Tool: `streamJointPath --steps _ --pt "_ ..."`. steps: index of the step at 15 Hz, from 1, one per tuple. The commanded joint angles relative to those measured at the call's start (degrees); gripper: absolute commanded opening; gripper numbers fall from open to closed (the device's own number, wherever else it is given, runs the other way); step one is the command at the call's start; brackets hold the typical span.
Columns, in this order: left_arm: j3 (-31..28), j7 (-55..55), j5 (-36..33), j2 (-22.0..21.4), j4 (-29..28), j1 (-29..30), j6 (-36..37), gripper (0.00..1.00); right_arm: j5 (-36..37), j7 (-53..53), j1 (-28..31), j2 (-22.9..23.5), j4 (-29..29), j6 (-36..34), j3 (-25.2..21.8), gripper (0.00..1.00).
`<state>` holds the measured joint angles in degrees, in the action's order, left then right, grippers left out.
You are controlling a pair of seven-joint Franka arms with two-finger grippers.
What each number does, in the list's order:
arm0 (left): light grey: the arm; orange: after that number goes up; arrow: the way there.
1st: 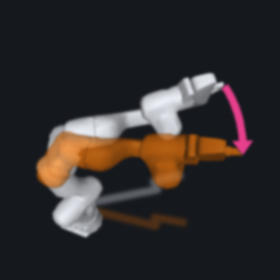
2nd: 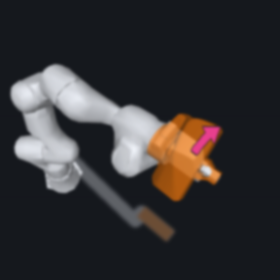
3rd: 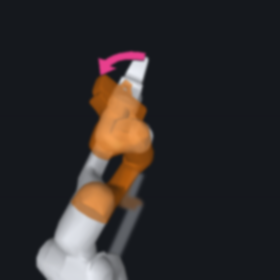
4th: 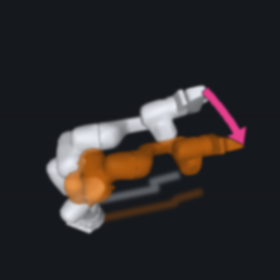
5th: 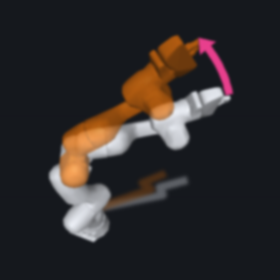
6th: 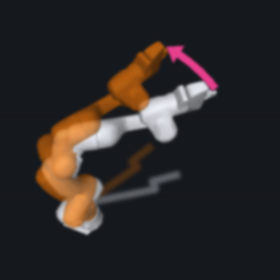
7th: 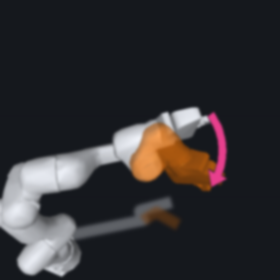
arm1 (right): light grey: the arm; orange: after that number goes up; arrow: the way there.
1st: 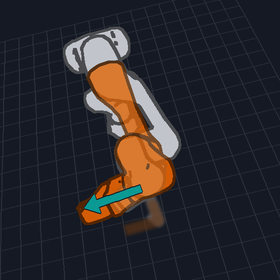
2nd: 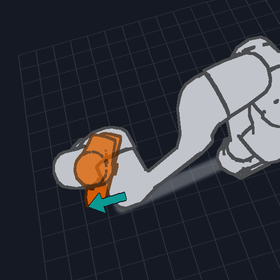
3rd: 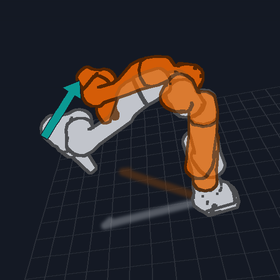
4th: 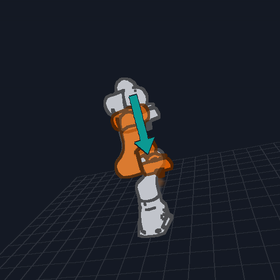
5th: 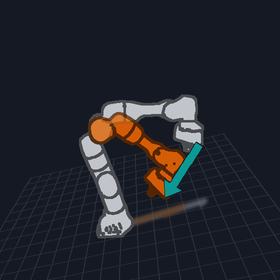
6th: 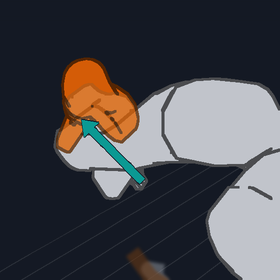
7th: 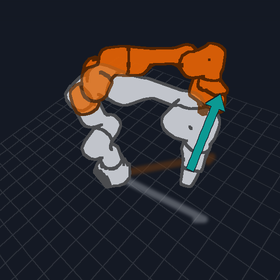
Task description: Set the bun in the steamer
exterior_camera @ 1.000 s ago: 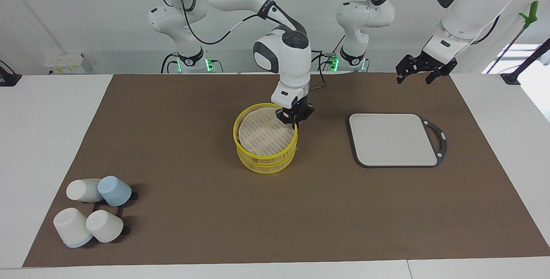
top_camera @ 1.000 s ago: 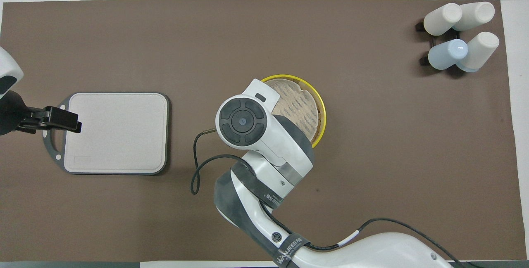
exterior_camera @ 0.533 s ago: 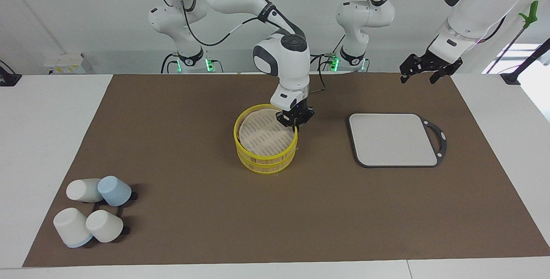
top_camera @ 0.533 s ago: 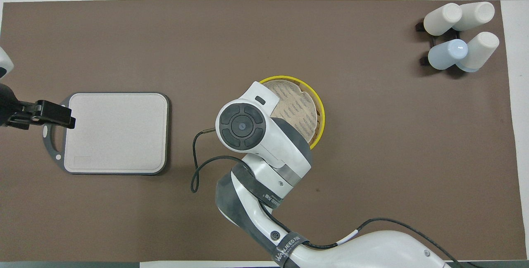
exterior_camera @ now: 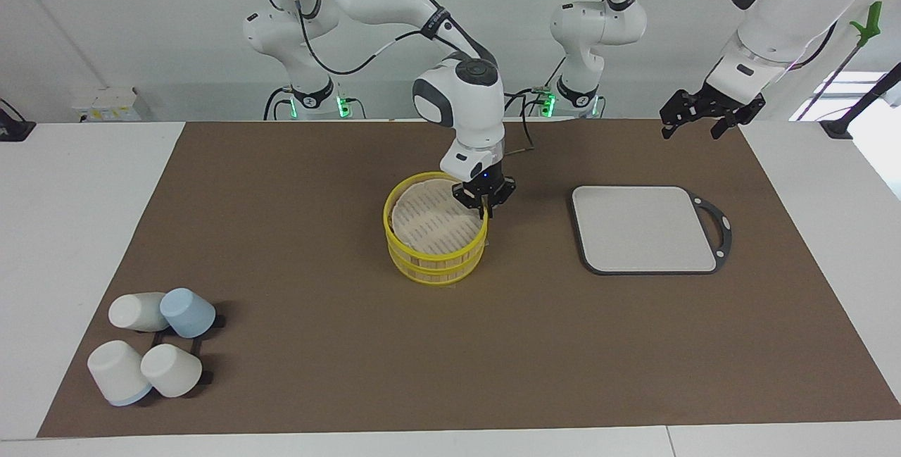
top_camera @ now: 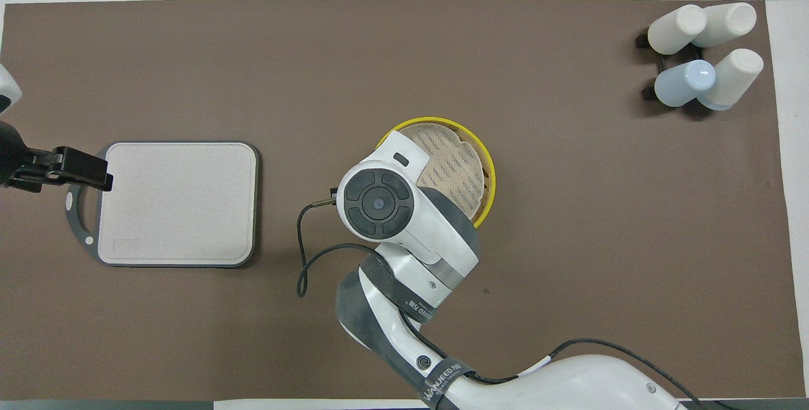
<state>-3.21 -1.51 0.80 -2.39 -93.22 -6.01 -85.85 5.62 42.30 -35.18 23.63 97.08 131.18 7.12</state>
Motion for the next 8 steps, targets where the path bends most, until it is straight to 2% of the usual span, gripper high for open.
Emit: streamJointPath --steps 1,3,5,8 --pt "0.48 -0.95 -1.24 -0.6 1.2 0.65 1.3 1.0 -0.61 1.65 -0.07 -0.25 1.1 -0.84 0.18 0.61" --pt "0.48 -1.04 -1.15 -0.77 0.77 0.65 0.95 1.0 -0.52 1.65 -0.15 -0.25 0.66 -1.02 0.18 1.0" --pt "0.4 -1.04 -1.07 -1.21 -0.46 0.65 -0.45 1.0 -0.52 1.47 0.72 -0.25 -1.26 -2.41 0.09 1.0" --pt "0.4 -1.04 -1.07 -1.65 -1.26 0.65 -2.04 1.0 -0.52 -1.68 4.05 -1.47 -9.33 -13.11 -0.09 1.0"
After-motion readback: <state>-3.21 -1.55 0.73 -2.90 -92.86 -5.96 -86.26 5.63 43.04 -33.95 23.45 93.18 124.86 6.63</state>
